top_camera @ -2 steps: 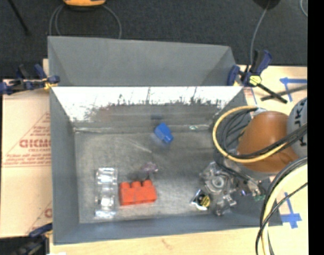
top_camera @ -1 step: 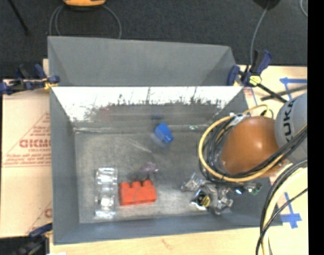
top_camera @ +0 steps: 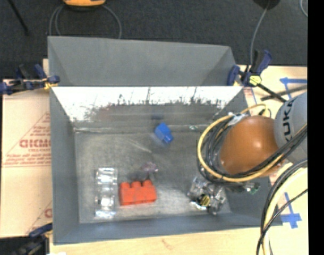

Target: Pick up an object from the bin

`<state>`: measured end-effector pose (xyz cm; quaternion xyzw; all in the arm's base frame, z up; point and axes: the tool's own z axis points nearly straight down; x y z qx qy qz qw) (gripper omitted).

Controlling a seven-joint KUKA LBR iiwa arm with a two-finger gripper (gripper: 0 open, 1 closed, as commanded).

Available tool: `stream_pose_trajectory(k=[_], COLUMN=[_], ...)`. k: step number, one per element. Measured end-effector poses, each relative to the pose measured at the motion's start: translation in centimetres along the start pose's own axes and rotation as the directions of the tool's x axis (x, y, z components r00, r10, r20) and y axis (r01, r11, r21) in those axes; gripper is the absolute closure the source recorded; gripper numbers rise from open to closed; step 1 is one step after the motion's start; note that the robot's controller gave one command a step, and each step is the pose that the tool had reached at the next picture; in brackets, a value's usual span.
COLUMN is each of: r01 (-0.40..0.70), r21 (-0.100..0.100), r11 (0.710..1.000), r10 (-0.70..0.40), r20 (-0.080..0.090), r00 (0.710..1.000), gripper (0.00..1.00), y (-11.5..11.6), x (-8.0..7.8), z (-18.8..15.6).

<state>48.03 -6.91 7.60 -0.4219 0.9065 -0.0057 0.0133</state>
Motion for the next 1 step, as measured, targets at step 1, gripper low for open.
stream_pose_trajectory(k=[1], r01=[0.487], r21=[-0.023], r11=[0.873], r10=[-0.487], r20=[-0.006], r00=[0.874], gripper=[1.00], y=[-1.45], x=[1.46], z=[-14.06])
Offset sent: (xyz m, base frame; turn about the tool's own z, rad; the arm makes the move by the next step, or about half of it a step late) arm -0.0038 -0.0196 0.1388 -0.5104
